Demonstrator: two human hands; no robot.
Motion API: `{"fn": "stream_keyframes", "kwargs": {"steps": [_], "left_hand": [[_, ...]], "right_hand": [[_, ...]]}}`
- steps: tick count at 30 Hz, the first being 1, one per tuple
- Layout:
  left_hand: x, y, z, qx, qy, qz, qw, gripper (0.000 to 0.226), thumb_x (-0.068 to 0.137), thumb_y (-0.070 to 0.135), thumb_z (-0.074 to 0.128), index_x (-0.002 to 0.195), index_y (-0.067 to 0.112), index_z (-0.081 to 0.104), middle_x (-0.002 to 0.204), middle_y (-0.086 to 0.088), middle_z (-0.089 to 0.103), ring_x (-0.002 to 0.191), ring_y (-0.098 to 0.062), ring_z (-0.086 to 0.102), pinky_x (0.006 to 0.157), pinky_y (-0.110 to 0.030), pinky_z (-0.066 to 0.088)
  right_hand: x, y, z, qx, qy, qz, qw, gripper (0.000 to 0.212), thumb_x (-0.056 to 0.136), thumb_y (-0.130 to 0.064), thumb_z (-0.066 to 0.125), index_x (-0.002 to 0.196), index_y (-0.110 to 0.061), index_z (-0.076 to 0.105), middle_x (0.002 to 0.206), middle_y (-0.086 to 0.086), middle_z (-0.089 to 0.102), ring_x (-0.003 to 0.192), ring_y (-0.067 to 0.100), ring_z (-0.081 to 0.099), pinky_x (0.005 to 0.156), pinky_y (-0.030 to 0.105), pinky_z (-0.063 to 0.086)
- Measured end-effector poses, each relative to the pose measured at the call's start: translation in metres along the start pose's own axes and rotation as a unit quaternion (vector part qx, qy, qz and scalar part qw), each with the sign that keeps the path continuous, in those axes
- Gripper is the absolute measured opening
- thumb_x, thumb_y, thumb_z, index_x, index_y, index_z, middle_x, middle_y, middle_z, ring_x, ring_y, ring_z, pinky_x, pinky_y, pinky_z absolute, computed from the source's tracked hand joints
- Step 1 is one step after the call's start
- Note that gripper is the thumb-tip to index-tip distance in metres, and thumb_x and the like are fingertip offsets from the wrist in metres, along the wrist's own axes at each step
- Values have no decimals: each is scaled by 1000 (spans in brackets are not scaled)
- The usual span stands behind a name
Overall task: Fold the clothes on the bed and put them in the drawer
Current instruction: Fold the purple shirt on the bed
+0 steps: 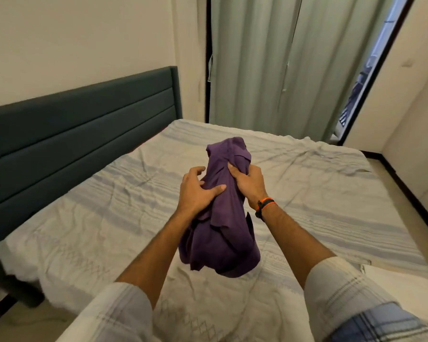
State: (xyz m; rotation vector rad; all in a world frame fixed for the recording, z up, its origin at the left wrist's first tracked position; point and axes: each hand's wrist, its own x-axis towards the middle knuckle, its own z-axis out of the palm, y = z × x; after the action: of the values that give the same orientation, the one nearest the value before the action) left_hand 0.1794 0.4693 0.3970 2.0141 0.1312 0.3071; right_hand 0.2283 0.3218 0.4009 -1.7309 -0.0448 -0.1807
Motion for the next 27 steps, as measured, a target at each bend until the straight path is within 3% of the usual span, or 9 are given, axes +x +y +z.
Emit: {"fn": "stream_keyframes", "kwargs": {"steps": [4,8,11,13,15,18,22,25,27], "left_hand": [[-9,11,31,55,-17,15,998,86,63,55,84,131,19,45,128,-1,49,114,-18,53,97,-31,48],[-13,24,62,132,-98,-58,985,93,64,69,74,133,15,43,126,-5,51,114,-26,54,96,-39,48],[-11,36,82,131,-108,-51,984,45,79,47,65,109,13,62,107,-7,66,91,-27,62,83,-37,53],[-7,49,96,71,-88,-49,992,21,84,31,58,93,13,66,96,-9,69,82,-28,61,73,-33,49],[-1,63,108,-26,-80,-70,994,14,85,25,57,89,16,67,97,-9,69,87,-30,62,72,-32,46],[8,85,135,-140,-77,-98,982,12,83,22,59,87,19,70,96,-5,71,94,-28,66,77,-37,52],[8,113,169,-237,-81,-124,960,12,93,12,57,98,16,67,90,0,68,84,-18,64,65,-27,52],[6,128,191,-291,-76,-151,942,9,94,13,58,96,14,66,93,-4,69,82,-18,66,65,-27,55],[3,135,205,-311,-80,-166,933,13,96,17,59,104,11,66,99,-8,70,85,-20,67,68,-29,57]], "right_hand": [[9,-3,-26,40,79,49,995,60,69,-58,70,90,-1,70,91,14,73,89,34,69,81,54,57],[19,-6,-58,72,129,70,987,32,81,-42,73,90,-12,70,99,8,72,93,29,68,87,49,57],[26,-2,-85,98,134,67,984,32,79,-44,72,92,-16,70,103,6,72,97,27,68,90,49,57],[27,4,-103,106,108,57,987,30,82,-43,70,96,-16,70,106,6,73,101,26,68,93,48,56],[24,9,-121,113,60,66,990,31,89,-39,69,102,-12,71,108,9,74,104,26,69,95,47,55],[16,22,-158,52,-32,118,991,38,93,-43,64,106,-9,73,105,7,75,102,25,70,91,40,57],[7,37,-205,-15,-101,147,984,55,90,-60,59,103,-9,74,100,6,76,91,22,72,74,31,59],[6,46,-231,-24,-114,129,985,75,83,-70,58,107,-1,73,100,12,76,95,26,72,87,40,57],[4,46,-248,2,-157,119,980,75,78,-70,63,107,-2,73,102,13,75,96,26,72,89,39,56]]}}
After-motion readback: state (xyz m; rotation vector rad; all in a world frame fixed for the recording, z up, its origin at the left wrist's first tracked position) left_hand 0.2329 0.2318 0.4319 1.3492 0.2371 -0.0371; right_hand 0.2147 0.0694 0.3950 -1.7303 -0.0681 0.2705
